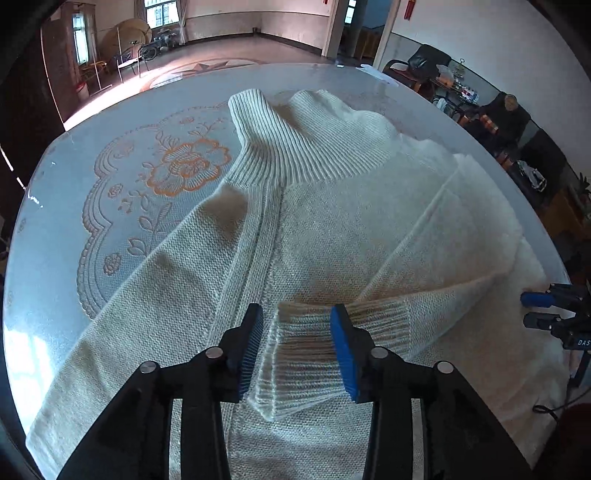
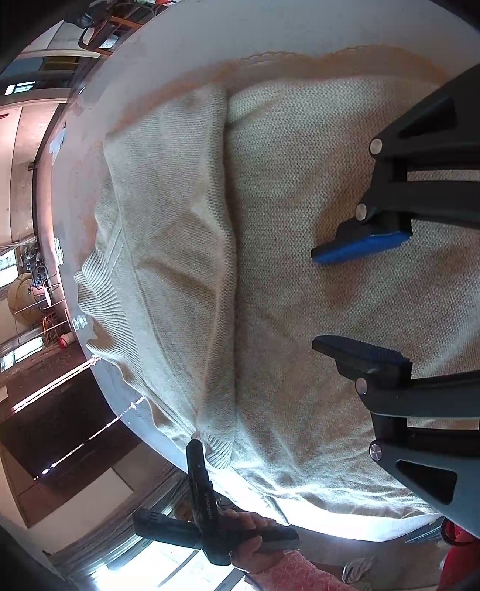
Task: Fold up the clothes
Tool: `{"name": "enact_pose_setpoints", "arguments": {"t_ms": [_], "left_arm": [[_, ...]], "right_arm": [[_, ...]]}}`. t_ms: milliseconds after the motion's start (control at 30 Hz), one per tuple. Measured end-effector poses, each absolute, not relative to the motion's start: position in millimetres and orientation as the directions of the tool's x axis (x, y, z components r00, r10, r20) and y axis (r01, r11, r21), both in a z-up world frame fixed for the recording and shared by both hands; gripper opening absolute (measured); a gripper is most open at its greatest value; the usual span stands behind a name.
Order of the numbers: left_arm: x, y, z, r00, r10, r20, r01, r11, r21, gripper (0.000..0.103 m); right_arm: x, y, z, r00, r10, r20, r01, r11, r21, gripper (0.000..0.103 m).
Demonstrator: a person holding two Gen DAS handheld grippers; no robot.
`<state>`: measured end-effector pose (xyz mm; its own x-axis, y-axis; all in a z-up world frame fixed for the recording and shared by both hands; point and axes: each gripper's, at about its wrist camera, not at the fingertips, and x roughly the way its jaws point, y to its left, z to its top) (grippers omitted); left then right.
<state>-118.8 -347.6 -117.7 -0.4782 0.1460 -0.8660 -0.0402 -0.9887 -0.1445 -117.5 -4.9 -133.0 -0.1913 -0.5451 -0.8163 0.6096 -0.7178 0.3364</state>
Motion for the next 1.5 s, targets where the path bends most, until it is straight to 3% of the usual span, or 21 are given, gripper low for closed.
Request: {"name": "enact_pose_setpoints", "arguments": {"t_ms": [100, 167, 200, 433, 633, 700, 767, 867, 933, 1033, 1133, 1200, 1267, 1367, 1500], "left_arm": [[-116, -343, -121, -0.492, 0.168, -0.854, -0.055, -0.985, -0.162, 0.042], [-111, -337, -120, -0.512, 0.155, -0.845, -0.08, -0.988, -0.133, 0.026], [-110, -335, -120, -0.516, 0.152, -0.843, -0.086, -0.988, -0.125, 0.009], [-96, -345, -74, -0.653, 0.193, -0.732, -0.084, -0.98, -0.183, 0.006], [-62, -341, -20, -0.784, 0.203, -0.586, -0.159, -0.979, -0.126, 0.006], [-46, -336, -19, -0.783, 0.195, -0.591, -0.181, -0.98, -0.083, 0.006], [-40, -331, -40, -0.734, 0.192, -0.652, -0.203, -0.977, -0.059, 0.007], [-28, -325, -92, -0.633, 0.089, -0.769, -0.167, -0.986, 0.023, 0.007], [-22, -328, -115, -0.602, 0.035, -0.797, -0.101, -0.994, 0.033, 0.007], [-11, -347, -104, -0.675, -0.136, -0.726, 0.151, -0.987, 0.045, 0.012], [-1, -368, -81, -0.73, -0.264, -0.63, 0.402, -0.912, -0.083, 0.011], [-6, -361, -77, -0.767, -0.21, -0.606, 0.393, -0.9, -0.186, 0.012], [-24, -340, -85, -0.763, -0.136, -0.632, 0.34, -0.916, -0.214, 0.016], [-56, -305, -113, -0.695, -0.064, -0.717, 0.263, -0.95, -0.17, 0.017], [-73, -292, -133, -0.632, -0.151, -0.76, 0.275, -0.961, -0.037, 0.017]], "right_arm": [[-118, -3, -133, -0.191, -0.549, -0.814, 0.606, -0.718, 0.342, 0.041], [-118, -1, -133, -0.189, -0.551, -0.813, 0.605, -0.718, 0.345, 0.041], [-118, -1, -133, -0.188, -0.551, -0.813, 0.604, -0.718, 0.347, 0.041], [-129, 6, -132, -0.13, -0.581, -0.803, 0.541, -0.72, 0.434, 0.041], [-170, 46, -112, -0.14, -0.738, -0.66, 0.359, -0.659, 0.661, 0.041], [-183, 59, -103, -0.181, -0.758, -0.626, 0.337, -0.646, 0.685, 0.041], [-195, 69, -99, -0.222, -0.745, -0.629, 0.313, -0.665, 0.678, 0.041], [-211, 65, -93, -0.275, -0.675, -0.685, 0.342, -0.735, 0.586, 0.042], [-220, 51, -88, -0.312, -0.614, -0.725, 0.395, -0.778, 0.489, 0.042], [-226, 21, -83, -0.388, -0.486, -0.783, 0.511, -0.82, 0.256, 0.042], [-224, -10, -84, -0.45, -0.392, -0.802, 0.616, -0.787, 0.04, 0.042], [-224, -28, -87, -0.457, -0.381, -0.804, 0.666, -0.745, -0.025, 0.041], [-228, -41, -92, -0.415, -0.401, -0.817, 0.702, -0.712, -0.007, 0.041], [-233, -63, -106, -0.37, -0.371, -0.852, 0.72, -0.694, -0.01, 0.04], [-244, -71, -124, -0.357, -0.329, -0.874, 0.73, -0.683, -0.041, 0.04]]}}
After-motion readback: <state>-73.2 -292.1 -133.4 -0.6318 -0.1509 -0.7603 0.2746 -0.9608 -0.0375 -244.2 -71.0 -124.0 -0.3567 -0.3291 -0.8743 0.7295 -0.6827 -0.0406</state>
